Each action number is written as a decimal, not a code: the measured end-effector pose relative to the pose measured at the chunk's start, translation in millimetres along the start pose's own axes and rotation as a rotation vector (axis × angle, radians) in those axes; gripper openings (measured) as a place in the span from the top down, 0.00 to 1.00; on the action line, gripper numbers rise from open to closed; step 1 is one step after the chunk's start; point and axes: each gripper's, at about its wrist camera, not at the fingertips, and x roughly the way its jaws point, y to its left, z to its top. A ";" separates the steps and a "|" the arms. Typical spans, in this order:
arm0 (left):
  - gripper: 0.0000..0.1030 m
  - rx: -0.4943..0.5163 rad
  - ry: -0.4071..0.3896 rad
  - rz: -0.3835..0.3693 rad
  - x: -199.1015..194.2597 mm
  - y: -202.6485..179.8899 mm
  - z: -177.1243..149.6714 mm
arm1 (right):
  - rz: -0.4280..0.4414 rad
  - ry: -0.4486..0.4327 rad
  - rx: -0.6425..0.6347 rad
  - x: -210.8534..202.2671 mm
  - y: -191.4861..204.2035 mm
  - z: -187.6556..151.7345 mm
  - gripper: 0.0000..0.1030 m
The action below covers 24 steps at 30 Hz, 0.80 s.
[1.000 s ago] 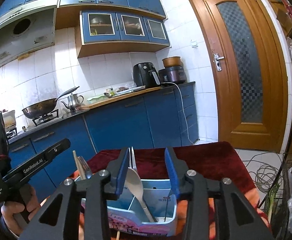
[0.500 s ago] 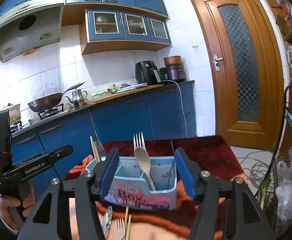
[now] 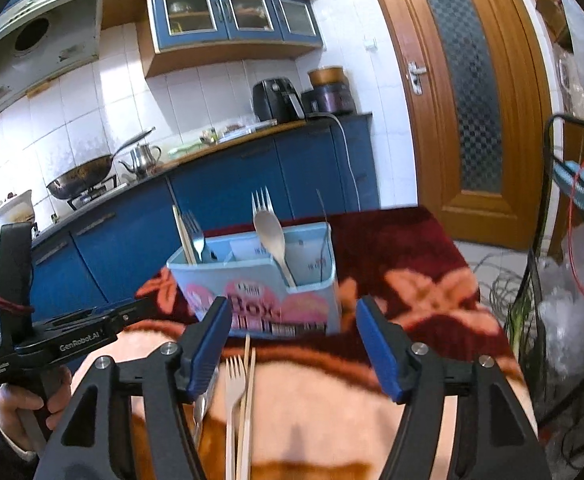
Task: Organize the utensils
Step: 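Grasp a silver knife with the left tool while the right tool grasps a white plastic fork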
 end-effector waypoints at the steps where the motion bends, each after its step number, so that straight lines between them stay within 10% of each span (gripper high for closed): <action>1: 0.66 -0.002 0.020 -0.005 3.2 -0.8 -3.1 | -0.002 0.014 0.004 0.1 -1.9 -3.3 0.34; 24: 0.66 -0.011 0.303 -0.016 65.7 -13.5 -43.9 | -0.013 0.185 0.107 25.3 -45.0 -45.5 0.32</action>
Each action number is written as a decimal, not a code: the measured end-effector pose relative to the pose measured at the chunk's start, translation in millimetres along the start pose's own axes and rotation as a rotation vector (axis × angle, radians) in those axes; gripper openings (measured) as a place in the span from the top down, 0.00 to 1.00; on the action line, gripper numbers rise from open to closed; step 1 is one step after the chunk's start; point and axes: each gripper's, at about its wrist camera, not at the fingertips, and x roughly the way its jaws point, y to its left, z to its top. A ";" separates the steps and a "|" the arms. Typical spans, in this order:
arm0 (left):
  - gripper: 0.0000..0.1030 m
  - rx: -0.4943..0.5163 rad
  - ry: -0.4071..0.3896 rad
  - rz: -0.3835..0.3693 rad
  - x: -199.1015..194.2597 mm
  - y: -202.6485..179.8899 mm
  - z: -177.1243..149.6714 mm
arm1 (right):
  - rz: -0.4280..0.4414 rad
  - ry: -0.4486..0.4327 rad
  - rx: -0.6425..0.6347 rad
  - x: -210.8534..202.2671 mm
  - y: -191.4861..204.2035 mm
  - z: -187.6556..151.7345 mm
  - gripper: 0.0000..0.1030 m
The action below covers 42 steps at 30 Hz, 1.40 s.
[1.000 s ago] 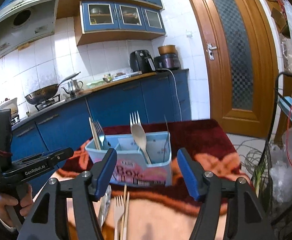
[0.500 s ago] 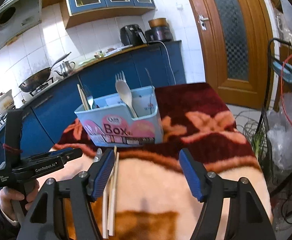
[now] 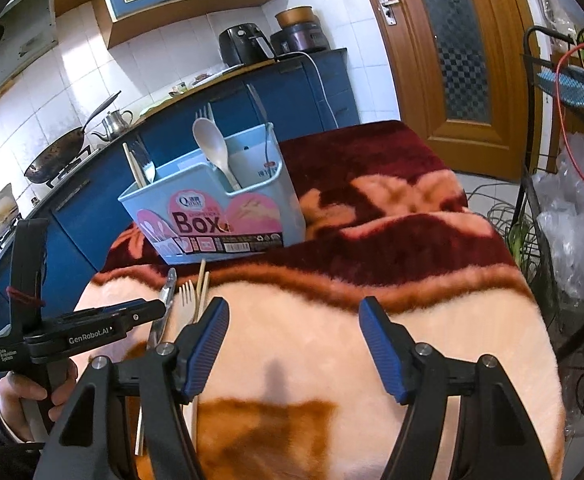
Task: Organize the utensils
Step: 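Grasp a silver knife with the left tool while the right tool grasps a white plastic fork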
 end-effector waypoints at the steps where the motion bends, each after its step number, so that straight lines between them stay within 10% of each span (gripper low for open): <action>1: 0.66 0.002 0.006 -0.002 1.4 -0.5 -0.4 | 0.000 0.002 0.002 0.8 -0.8 -0.6 0.32; 20: 0.94 -0.070 0.012 -0.171 7.4 7.2 -2.1 | 0.003 0.029 -0.019 5.9 9.2 -4.0 0.31; 38: 0.97 -0.081 -0.277 -0.074 -55.1 48.8 0.1 | 0.036 0.134 -0.209 37.9 81.5 -6.4 0.32; 42: 0.97 -0.098 -0.304 -0.073 -62.8 61.7 -3.3 | 0.049 0.171 -0.293 50.3 102.6 -7.1 0.46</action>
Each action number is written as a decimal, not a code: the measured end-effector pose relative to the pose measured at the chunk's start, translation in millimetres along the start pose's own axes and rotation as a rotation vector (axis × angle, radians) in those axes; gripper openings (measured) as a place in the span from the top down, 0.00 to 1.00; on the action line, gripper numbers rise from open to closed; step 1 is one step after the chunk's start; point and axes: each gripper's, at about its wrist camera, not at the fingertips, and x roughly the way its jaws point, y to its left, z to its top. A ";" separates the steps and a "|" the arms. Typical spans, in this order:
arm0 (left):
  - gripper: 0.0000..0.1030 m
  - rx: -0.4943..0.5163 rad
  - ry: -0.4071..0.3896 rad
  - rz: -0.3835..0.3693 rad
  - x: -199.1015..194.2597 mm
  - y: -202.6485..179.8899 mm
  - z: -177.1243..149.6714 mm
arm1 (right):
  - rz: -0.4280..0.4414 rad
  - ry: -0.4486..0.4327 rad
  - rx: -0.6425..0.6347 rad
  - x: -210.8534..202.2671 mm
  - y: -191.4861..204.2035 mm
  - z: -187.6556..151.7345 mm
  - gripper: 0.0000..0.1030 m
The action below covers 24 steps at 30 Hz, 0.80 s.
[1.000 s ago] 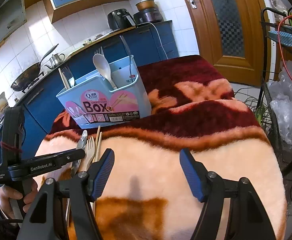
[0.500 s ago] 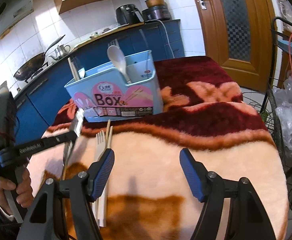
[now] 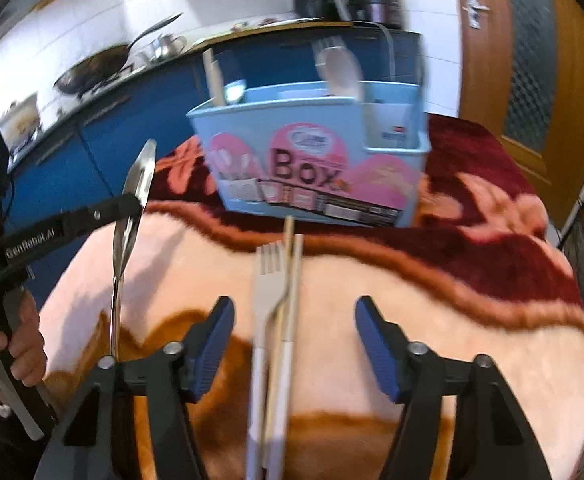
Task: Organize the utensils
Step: 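Grasp a silver knife with the left tool while the right tool grasps a white plastic fork, then lift the knife and white fork and lower them into the Box holder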
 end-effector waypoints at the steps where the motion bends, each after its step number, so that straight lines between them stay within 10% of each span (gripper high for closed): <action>1: 0.97 -0.001 -0.006 0.001 -1.4 1.7 0.1 | 0.005 0.017 -0.014 4.1 3.8 1.4 0.53; 7: 0.97 -0.023 -0.025 -0.014 -7.5 10.7 -1.8 | -0.003 0.083 -0.069 19.7 15.9 3.8 0.69; 24: 0.97 -0.039 -0.042 -0.042 -11.2 13.4 -4.6 | 0.025 0.218 -0.152 33.9 31.4 4.0 0.69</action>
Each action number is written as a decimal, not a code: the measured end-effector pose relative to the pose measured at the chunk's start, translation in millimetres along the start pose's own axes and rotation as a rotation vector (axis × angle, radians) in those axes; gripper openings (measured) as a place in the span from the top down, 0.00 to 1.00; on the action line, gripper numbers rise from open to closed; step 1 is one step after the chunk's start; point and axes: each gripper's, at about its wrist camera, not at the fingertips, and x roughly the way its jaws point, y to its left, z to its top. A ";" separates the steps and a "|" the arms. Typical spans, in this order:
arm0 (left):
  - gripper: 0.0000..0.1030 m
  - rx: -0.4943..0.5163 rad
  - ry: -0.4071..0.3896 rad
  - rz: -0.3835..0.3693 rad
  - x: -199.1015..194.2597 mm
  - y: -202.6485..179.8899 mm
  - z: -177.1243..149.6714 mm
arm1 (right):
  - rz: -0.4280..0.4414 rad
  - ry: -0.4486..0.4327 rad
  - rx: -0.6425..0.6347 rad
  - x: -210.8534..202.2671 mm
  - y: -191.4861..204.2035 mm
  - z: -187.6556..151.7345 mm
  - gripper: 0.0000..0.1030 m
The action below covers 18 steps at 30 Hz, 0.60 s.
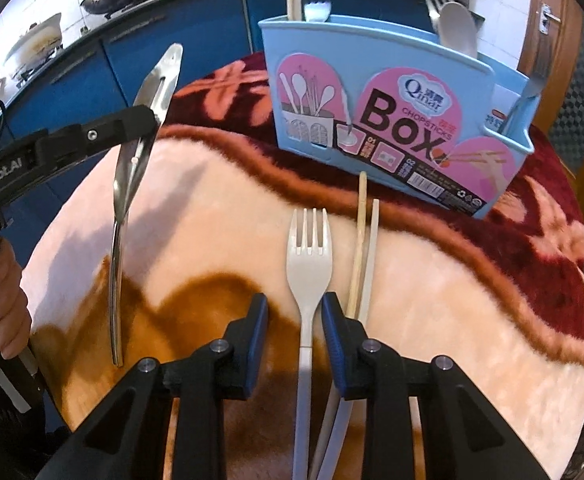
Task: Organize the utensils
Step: 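Lift the knife and white fork and lower them into the Box holder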
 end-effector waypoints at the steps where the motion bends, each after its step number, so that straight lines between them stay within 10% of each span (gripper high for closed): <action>1: 0.97 0.002 -0.003 -0.001 -0.3 -0.7 0.0 | 0.003 0.002 -0.001 0.4 -0.2 1.0 0.69; 18: 0.97 0.029 -0.010 0.036 -0.4 -8.0 0.7 | 0.095 -0.115 0.141 -14.0 -24.8 -8.9 0.83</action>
